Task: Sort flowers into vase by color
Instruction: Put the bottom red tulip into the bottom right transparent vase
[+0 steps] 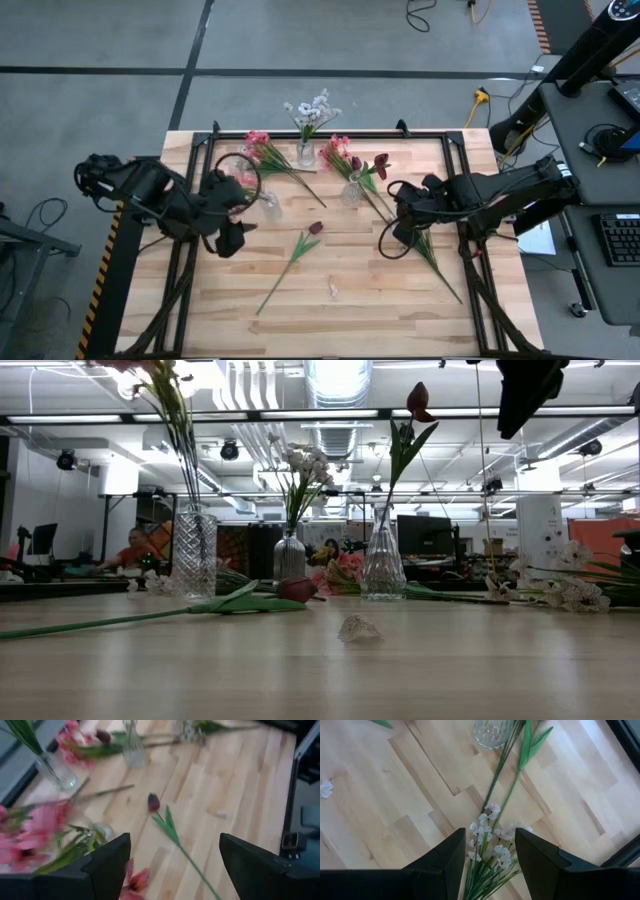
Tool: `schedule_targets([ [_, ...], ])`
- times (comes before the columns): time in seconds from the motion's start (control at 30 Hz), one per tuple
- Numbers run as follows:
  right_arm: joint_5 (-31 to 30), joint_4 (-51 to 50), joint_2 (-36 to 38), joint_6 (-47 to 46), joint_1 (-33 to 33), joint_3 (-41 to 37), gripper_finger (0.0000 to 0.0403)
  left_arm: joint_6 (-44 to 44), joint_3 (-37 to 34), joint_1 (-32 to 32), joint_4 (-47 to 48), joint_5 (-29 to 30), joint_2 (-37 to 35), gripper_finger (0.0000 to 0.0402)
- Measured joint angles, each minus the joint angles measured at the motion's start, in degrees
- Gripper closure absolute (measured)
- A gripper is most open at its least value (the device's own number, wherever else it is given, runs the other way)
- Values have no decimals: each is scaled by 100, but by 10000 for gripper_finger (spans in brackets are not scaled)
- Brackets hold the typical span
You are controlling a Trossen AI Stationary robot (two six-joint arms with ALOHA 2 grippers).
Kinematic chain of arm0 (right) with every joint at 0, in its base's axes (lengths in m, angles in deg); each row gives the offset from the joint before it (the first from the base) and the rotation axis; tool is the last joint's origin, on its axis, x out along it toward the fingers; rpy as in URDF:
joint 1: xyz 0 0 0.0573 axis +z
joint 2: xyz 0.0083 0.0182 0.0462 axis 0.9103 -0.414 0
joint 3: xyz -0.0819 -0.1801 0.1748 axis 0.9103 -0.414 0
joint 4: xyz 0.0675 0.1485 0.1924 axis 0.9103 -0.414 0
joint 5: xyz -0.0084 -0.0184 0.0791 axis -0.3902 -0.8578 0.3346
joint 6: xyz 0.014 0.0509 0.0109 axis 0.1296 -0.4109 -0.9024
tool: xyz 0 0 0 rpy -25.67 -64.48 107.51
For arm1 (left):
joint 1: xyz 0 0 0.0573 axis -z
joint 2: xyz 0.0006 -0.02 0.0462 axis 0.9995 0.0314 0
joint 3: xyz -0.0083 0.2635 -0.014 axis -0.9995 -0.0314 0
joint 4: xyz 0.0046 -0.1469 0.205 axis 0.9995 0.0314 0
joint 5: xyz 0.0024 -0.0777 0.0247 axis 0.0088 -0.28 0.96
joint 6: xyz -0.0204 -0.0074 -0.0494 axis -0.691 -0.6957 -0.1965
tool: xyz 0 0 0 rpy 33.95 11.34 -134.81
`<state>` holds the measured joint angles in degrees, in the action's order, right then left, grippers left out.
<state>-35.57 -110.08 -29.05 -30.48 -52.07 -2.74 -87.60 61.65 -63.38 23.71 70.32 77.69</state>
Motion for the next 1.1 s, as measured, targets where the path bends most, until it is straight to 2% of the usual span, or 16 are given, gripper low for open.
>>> schedule_targets([
  [0.43,-55,-2,0,-3,-13,0,238,453,1480,419,-26,-10,299,116],
  [0.6,-55,-11,0,-46,-13,0,238,-111,1724,1072,586,-1040,661,116],
  [0.67,-53,-20,0,-46,-11,-1,238,-662,1632,1476,953,-1080,846,116],
  [0.8,-53,-28,0,-45,-11,0,238,-1581,1077,2154,768,-1069,1114,116],
  [0.97,-27,-46,-2,8,0,0,238,-3249,323,2908,888,-1091,1370,122],
  [1.1,-27,-44,-2,24,20,0,238,-3543,-339,3333,231,-602,1327,141],
])
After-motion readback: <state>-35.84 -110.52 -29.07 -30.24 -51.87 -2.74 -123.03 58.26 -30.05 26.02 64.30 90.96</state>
